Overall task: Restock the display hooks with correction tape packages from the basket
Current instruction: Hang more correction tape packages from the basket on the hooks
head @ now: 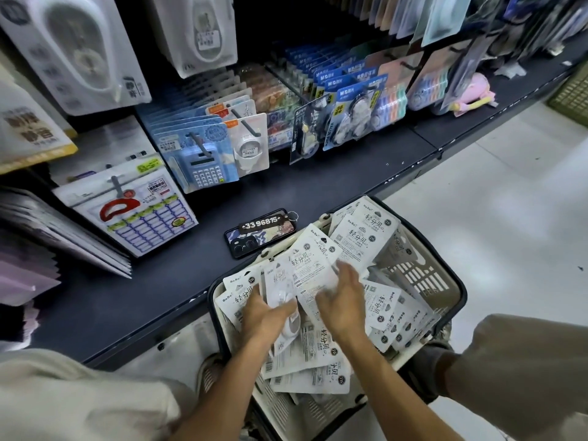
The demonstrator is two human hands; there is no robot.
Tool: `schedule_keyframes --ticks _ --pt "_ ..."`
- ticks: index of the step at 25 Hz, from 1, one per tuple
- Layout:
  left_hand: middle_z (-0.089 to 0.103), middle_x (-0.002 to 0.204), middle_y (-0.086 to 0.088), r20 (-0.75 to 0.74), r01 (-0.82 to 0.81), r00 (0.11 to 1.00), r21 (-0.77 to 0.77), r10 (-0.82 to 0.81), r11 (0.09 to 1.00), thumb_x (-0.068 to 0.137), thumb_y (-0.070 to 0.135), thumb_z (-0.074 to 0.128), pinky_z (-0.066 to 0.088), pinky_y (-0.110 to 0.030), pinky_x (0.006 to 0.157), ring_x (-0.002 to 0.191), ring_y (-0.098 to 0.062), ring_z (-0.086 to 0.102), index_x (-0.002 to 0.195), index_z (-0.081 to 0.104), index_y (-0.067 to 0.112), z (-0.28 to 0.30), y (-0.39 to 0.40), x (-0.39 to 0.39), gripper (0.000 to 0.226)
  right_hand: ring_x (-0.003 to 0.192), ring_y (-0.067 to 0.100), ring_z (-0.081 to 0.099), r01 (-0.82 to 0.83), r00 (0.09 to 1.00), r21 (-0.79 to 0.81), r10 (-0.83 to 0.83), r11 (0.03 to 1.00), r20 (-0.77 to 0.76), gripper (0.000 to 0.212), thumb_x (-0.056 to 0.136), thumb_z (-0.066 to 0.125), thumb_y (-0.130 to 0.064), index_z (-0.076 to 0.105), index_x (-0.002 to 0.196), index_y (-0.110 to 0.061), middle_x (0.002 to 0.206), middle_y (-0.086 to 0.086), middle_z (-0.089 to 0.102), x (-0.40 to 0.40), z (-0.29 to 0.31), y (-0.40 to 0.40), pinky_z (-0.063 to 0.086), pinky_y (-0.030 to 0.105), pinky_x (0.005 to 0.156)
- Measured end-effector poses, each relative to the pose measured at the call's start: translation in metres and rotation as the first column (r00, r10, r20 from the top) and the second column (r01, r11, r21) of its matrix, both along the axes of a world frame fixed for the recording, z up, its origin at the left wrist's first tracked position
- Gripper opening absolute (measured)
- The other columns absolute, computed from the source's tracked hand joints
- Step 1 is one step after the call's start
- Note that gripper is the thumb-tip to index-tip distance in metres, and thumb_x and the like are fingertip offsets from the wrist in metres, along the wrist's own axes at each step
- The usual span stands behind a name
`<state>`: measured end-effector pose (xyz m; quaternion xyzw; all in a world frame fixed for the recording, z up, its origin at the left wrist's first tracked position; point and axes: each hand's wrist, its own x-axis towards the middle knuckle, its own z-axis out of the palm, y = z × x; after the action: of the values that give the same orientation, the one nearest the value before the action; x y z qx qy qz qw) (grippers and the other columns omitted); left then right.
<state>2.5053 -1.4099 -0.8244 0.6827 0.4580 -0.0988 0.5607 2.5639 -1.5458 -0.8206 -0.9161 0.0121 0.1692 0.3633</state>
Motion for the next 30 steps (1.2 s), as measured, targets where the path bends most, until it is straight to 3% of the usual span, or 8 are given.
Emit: schedule_keyframes --ticks 4,7,12,15,18,23,25,30 --pt "0.075 0.111 -0.002 0.097 -0.08 0.992 0.028 0.077 0.996 0.075 0.015 0.088 0.06 -0.036 0.082 0.093 -0.02 0.072 0.13 0.054 0.016 -0.006 0.0 0.001 0.064 0.086 0.018 0.067 0.014 0.994 0.002 -0.013 1.0 -0.107 0.028 0.082 0.065 -0.009 0.069 0.098 -0.031 0.102 -0.008 0.07 0.024 0.015 -0.02 0.055 0.049 0.089" --pt "0.074 0.102 0.009 0.194 -0.095 0.977 0.024 0.088 0.995 0.071 0.018 0.092 0.058 -0.028 0.071 0.093 -0.016 0.074 0.119 0.058 0.028 -0.007 -0.003 0.005 0.06 0.092 0.02 0.067 0.043 0.992 0.224 -0.015 0.974 -0.125 0.025 0.08 0.074 -0.007 0.069 0.067 -0.028 0.094 -0.008 0.068 0.027 0.021 -0.025 0.054 0.048 0.089" --pt "0.075 0.112 0.005 0.264 -0.164 0.948 -0.082 0.18 0.983 0.084 0.031 0.081 0.05 -0.028 0.069 0.097 -0.018 0.071 0.118 0.063 0.036 0.006 -0.004 0.004 0.039 0.1 0.021 0.063 0.046 0.916 0.68 0.241 0.732 -0.321 0.022 0.084 0.066 0.003 0.079 0.085 -0.014 0.116 0.009 0.063 0.0 0.009 -0.011 0.054 0.032 0.084" --pt "0.056 0.139 0.004 0.143 0.007 0.99 -0.101 0.007 0.995 0.083 0.062 0.07 0.051 -0.031 0.079 0.109 -0.02 0.061 0.155 0.031 0.031 0.013 0.0 0.002 0.088 0.084 0.028 0.062 0.062 0.915 0.652 0.217 0.756 -0.339 0.032 0.085 0.057 0.016 0.066 0.096 -0.012 0.098 0.021 0.062 -0.018 0.001 -0.006 0.06 0.04 0.073" --pt "0.041 0.159 -0.009 0.024 0.125 0.992 -0.051 -0.124 0.991 0.069 0.042 0.092 0.039 -0.047 0.112 0.143 -0.034 0.043 0.163 0.007 0.025 0.007 0.008 0.0 0.127 0.082 0.024 0.064 0.013 0.929 0.559 0.197 0.829 -0.313 0.032 0.085 0.064 0.011 0.059 0.108 -0.012 0.101 0.013 0.064 -0.019 -0.003 -0.003 0.061 0.05 0.074" --pt "0.063 0.137 -0.001 0.078 0.038 0.996 0.077 -0.044 0.996 0.069 0.027 0.092 0.049 -0.04 0.105 0.117 -0.023 0.061 0.155 0.027 0.022 0.01 0.004 -0.007 0.107 0.081 0.007 0.061 0.572 0.803 0.426 -0.371 0.701 -0.466 0.038 0.082 0.081 -0.012 0.056 0.111 -0.018 0.101 -0.002 0.067 0.015 0.001 0.018 0.045 0.02 0.064" --pt "0.067 0.129 0.002 0.145 -0.024 0.989 0.118 0.007 0.993 0.066 0.029 0.092 0.054 -0.045 0.102 0.115 -0.021 0.065 0.143 0.04 0.027 0.016 0.006 -0.008 0.093 0.076 0.012 0.064 0.481 0.872 0.477 -0.347 0.736 -0.344 0.015 0.084 0.079 -0.013 0.067 0.091 -0.017 0.089 -0.001 0.072 0.027 0.008 0.03 0.048 0.024 0.064" --pt "0.075 0.099 0.015 0.252 -0.046 0.967 0.051 0.032 0.998 0.065 0.021 0.094 0.059 -0.033 0.077 0.088 -0.009 0.073 0.102 0.057 0.037 0.025 0.016 0.01 0.054 0.043 0.005 0.034 0.25 0.966 0.34 -0.257 0.907 -0.025 0.033 0.069 0.07 -0.023 0.044 0.048 -0.021 0.043 -0.013 0.038 0.047 0.051 0.006 0.032 0.027 0.053"
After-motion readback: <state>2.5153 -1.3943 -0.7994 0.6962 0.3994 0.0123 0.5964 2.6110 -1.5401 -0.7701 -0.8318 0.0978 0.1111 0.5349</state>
